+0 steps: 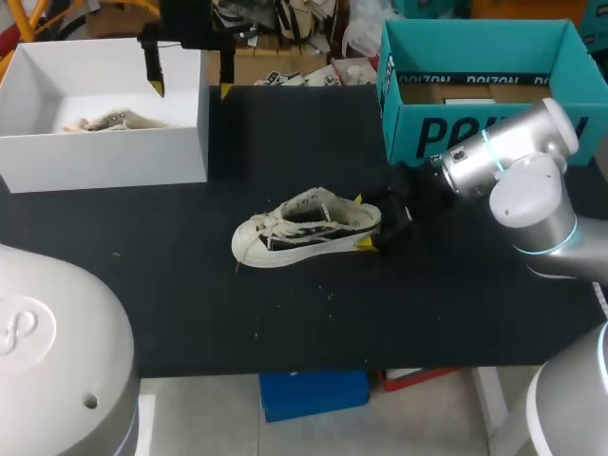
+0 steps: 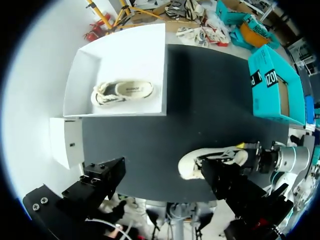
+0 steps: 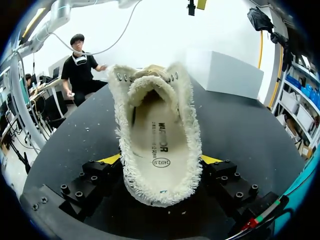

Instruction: Take the shoe out of the shoebox, open the shoe tongue, remove and reinsert the insole, then place the shoe into the shoebox

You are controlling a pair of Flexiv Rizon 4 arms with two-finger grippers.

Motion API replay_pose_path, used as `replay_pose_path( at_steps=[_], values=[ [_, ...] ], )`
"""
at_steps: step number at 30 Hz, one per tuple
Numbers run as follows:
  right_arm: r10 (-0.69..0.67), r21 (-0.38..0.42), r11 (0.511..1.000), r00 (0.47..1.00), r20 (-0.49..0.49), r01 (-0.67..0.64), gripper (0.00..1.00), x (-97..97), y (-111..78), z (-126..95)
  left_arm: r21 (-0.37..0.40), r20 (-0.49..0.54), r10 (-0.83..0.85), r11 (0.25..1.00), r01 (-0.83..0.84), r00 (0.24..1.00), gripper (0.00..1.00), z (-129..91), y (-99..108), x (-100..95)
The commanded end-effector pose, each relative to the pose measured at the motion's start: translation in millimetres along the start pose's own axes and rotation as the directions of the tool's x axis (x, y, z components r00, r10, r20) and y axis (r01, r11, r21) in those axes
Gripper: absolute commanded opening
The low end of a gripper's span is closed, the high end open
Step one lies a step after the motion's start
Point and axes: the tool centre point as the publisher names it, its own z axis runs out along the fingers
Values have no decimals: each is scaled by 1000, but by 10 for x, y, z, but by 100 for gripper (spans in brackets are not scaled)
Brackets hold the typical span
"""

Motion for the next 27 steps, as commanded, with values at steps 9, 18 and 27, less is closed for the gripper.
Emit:
replay_pose_path(
  at_steps=[9,18,27],
  values=[
    [1,2,1000,1000,0,-1,0,-24,-26,24,-61,112,25,998,-18,993,100,217,469,737],
    [1,2,1000,1000,0,-1,0,-24,-26,24,-128,138,53,991,-36,989,100,466,752,1145],
    [1,2,1000,1000,0,-1,0,-24,-26,24,-147,133,77,987,-57,988,100,509,845,1258]
  ],
)
